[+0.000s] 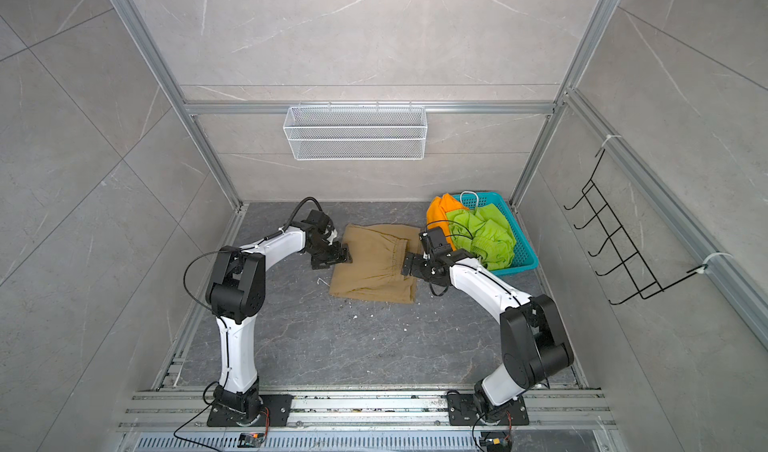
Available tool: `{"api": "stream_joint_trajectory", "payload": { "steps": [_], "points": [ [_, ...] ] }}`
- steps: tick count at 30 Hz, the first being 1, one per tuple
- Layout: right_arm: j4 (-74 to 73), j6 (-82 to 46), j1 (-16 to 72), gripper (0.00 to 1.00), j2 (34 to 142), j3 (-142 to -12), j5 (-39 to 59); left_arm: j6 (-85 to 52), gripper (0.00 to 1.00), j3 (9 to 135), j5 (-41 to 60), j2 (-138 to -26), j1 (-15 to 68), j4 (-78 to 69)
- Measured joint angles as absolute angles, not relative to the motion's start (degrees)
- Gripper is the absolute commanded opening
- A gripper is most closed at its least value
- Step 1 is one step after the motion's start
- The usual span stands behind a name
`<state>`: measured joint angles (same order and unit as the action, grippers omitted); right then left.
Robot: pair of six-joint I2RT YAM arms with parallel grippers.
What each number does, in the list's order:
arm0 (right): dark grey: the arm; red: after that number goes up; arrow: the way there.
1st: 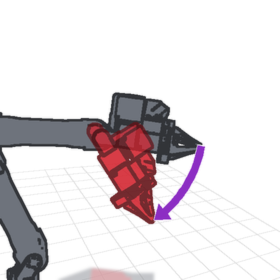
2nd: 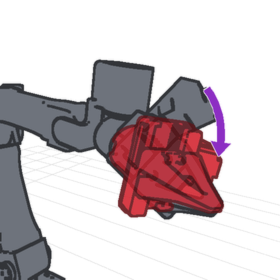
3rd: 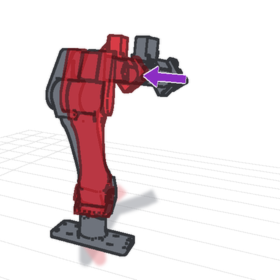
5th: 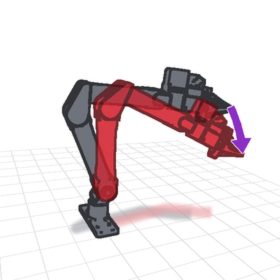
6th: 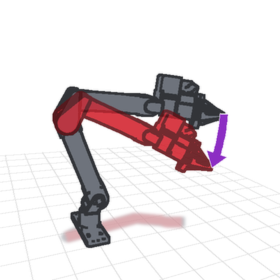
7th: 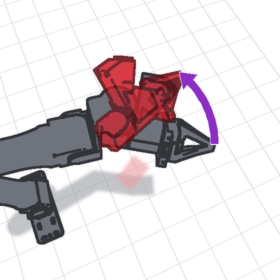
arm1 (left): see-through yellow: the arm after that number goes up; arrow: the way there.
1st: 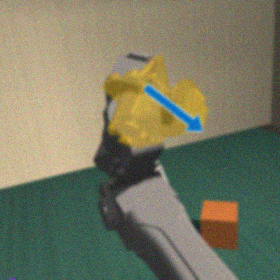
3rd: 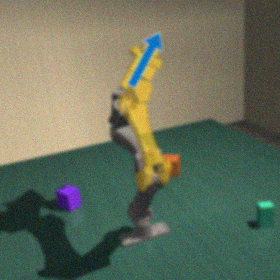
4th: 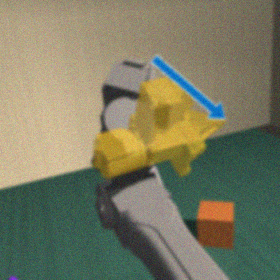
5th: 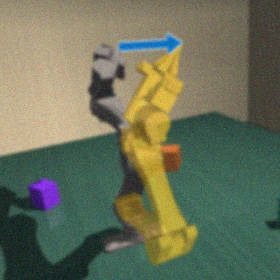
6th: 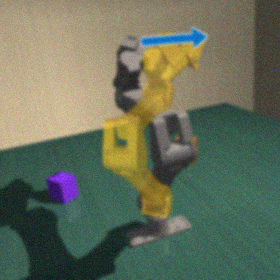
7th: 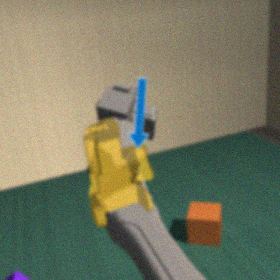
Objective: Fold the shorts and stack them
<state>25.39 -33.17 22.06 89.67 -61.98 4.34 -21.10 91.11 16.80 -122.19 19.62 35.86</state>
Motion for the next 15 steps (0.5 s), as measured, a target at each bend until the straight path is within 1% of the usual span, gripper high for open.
{"api": "stream_joint_trajectory", "payload": {
  "steps": [3, 5, 6, 11, 15],
  "points": [
    [24.8, -33.2, 21.8, 1.0, 89.5, -61.7, 5.1, -20.9, 0.23, 91.2, 18.0, -123.2, 19.6, 36.0],
    [24.5, -33.2, 21.8, 1.0, 89.4, -61.6, 5.6, -20.6, 0.04, 91.2, 18.1, -123.4, 19.3, 36.6],
    [24.4, -33.2, 21.8, 1.0, 89.3, -61.4, 5.9, -20.4, 0.0, 91.2, 18.2, -123.4, 19.1, 36.9],
    [23.5, -33.7, 21.8, 1.0, 88.8, -61.2, 7.6, -16.8, 0.0, 91.3, 15.6, -122.8, 17.6, 40.5],
    [20.7, -36.2, 21.9, 1.0, 88.8, -60.1, 11.0, -12.0, 0.0, 91.3, 4.7, -120.4, 14.8, 46.3]
  ]
}}
